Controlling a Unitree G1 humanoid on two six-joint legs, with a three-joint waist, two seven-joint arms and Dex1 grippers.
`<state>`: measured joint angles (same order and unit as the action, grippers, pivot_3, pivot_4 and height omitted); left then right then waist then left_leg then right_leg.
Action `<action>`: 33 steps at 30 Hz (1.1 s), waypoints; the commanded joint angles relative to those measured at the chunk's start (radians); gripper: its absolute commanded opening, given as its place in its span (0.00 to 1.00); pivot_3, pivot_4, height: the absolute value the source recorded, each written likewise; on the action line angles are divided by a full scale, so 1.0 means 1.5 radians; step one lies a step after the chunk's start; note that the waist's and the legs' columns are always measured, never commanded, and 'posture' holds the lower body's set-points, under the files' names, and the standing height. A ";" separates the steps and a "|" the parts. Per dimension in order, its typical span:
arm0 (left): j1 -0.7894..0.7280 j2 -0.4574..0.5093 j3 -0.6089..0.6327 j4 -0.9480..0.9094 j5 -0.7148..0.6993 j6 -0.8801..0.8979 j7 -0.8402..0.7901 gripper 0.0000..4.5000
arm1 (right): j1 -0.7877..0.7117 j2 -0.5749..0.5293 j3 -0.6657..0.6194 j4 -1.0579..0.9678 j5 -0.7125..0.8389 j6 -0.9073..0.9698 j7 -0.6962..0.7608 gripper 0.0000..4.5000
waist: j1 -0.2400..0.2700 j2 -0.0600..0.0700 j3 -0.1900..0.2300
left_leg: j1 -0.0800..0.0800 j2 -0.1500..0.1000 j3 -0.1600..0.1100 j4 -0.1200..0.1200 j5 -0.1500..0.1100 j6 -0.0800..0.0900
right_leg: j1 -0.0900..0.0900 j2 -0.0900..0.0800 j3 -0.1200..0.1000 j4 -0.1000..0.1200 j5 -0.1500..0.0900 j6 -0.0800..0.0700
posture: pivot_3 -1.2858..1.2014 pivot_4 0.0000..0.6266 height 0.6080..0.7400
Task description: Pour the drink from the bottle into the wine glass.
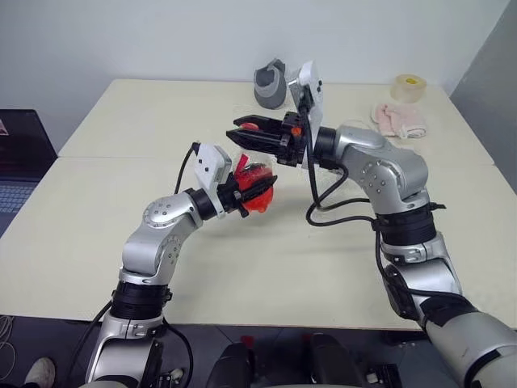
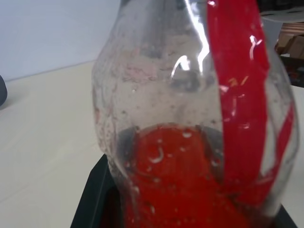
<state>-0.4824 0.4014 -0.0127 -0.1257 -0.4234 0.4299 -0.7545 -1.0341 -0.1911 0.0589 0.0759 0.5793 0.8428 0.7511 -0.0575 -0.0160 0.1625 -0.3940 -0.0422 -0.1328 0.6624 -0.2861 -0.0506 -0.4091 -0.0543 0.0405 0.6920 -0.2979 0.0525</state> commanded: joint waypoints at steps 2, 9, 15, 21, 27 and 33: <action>0.005 0.006 0.000 -0.032 0.000 -0.017 -0.007 0.35 | -0.032 0.005 -0.073 -0.010 0.068 0.054 -0.027 0.28 | 0.000 0.000 0.000 | 0.000 0.000 0.000 0.000 0.000 0.000 | 0.000 0.000 0.000 0.000 0.000 0.000 | 0.52 0.24 1.00; 0.012 0.008 -0.001 -0.032 -0.002 -0.022 -0.009 0.35 | -0.039 0.002 -0.114 -0.025 0.125 0.140 -0.068 0.28 | 0.000 0.000 0.000 | 0.000 0.000 0.000 0.000 0.000 0.000 | 0.000 0.000 0.000 0.000 0.000 0.000 | 0.52 0.24 1.00; 0.010 0.008 -0.001 -0.025 -0.001 -0.027 -0.013 0.35 | -0.030 -0.020 -0.085 -0.067 0.100 0.096 -0.050 0.28 | 0.000 0.000 0.000 | 0.000 0.000 0.000 0.000 0.000 0.000 | 0.000 0.000 0.000 0.000 0.000 0.000 | 0.52 0.24 1.00; 0.006 0.010 0.000 -0.017 0.001 -0.033 -0.014 0.35 | 0.013 -0.047 -0.004 -0.119 -0.002 -0.084 0.008 0.28 | -0.001 0.000 0.000 | 0.000 0.000 0.000 0.000 0.000 0.000 | 0.000 0.000 0.000 0.000 0.000 0.000 | 0.52 0.24 1.00; 0.006 0.012 0.002 -0.015 0.001 -0.036 -0.014 0.35 | 0.037 -0.048 -0.003 -0.124 -0.002 -0.111 0.018 0.28 | -0.001 0.000 0.000 | 0.000 0.000 0.000 0.000 0.000 0.000 | 0.000 0.000 0.000 0.000 0.000 0.000 | 0.52 0.24 1.00; 0.008 0.011 0.000 -0.016 0.002 -0.038 -0.014 0.35 | 0.043 -0.076 0.019 -0.112 -0.050 -0.195 0.059 0.28 | -0.001 0.000 0.000 | 0.000 0.000 0.000 0.000 0.000 0.000 | 0.000 0.000 0.000 0.000 0.000 0.000 | 0.52 0.24 1.00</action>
<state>-0.4837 0.4060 -0.0280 -0.1398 -0.4208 0.3783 -0.7746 -0.9525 -0.2817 0.1272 -0.0540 0.5302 0.6373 0.8319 -0.0585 -0.0160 0.1625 -0.3942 -0.0423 -0.1322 0.6624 -0.2862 -0.0504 -0.4092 -0.0541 0.0406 0.6921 -0.2979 0.0526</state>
